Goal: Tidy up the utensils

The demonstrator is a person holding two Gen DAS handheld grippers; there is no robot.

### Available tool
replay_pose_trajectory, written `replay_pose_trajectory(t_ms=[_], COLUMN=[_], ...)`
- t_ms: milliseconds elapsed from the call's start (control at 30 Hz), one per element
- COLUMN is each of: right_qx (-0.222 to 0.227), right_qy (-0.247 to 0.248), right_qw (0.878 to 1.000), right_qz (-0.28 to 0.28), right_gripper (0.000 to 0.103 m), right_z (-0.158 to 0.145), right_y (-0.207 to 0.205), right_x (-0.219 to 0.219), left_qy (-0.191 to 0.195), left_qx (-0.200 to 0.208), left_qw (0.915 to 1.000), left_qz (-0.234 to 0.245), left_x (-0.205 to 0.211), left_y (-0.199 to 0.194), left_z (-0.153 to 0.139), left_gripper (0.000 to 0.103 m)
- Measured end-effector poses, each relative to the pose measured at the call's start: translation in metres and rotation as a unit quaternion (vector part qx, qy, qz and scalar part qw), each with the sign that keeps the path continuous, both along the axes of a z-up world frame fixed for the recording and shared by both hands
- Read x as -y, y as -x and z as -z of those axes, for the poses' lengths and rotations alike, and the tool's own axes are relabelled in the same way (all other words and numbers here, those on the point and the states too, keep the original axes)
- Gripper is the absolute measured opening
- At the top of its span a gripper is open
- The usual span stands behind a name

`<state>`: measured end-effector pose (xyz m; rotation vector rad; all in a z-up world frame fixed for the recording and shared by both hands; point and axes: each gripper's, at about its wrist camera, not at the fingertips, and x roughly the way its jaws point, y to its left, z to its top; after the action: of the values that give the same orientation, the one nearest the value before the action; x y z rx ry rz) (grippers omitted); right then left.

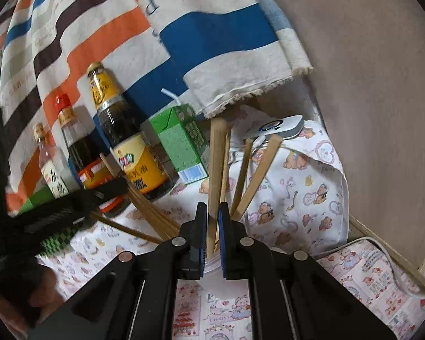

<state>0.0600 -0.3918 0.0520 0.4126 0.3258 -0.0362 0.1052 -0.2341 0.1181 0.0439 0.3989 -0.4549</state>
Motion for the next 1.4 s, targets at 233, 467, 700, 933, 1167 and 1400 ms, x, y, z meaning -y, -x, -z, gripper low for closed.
replay_pose_trajectory(t_ms=[233, 467, 700, 933, 1167, 1400], right_qx=[0.001, 0.017, 0.039, 0.039, 0.027, 0.025], right_qy=[0.011, 0.044, 0.104, 0.135, 0.19, 0.218], right_qw=[0.999, 0.996, 0.99, 0.987, 0.979, 0.973], right_qz=[-0.04, -0.075, -0.085, -0.08, -0.061, -0.066], right_gripper=[0.06, 0.082, 0.089, 0.101, 0.103, 0.103], right_z=[-0.01, -0.017, -0.02, -0.008, 0.011, 0.026], right_y=[0.01, 0.022, 0.033, 0.034, 0.03, 0.029], right_x=[-0.009, -0.041, -0.073, -0.096, -0.118, -0.133], left_qy=[0.017, 0.015, 0.024, -0.002, -0.003, 0.02], left_qx=[0.047, 0.09, 0.112, 0.098, 0.064, 0.028], left_qw=[0.9981, 0.9919, 0.986, 0.9841, 0.981, 0.9781], left_qz=[-0.035, -0.088, -0.121, -0.148, -0.183, -0.205], left_x=[-0.044, -0.106, -0.161, -0.193, -0.227, -0.246], left_y=[0.037, 0.066, 0.095, 0.1, 0.082, 0.07], left_z=[-0.016, -0.015, 0.005, 0.04, 0.086, 0.104], left_gripper=[0.057, 0.082, 0.102, 0.102, 0.102, 0.102])
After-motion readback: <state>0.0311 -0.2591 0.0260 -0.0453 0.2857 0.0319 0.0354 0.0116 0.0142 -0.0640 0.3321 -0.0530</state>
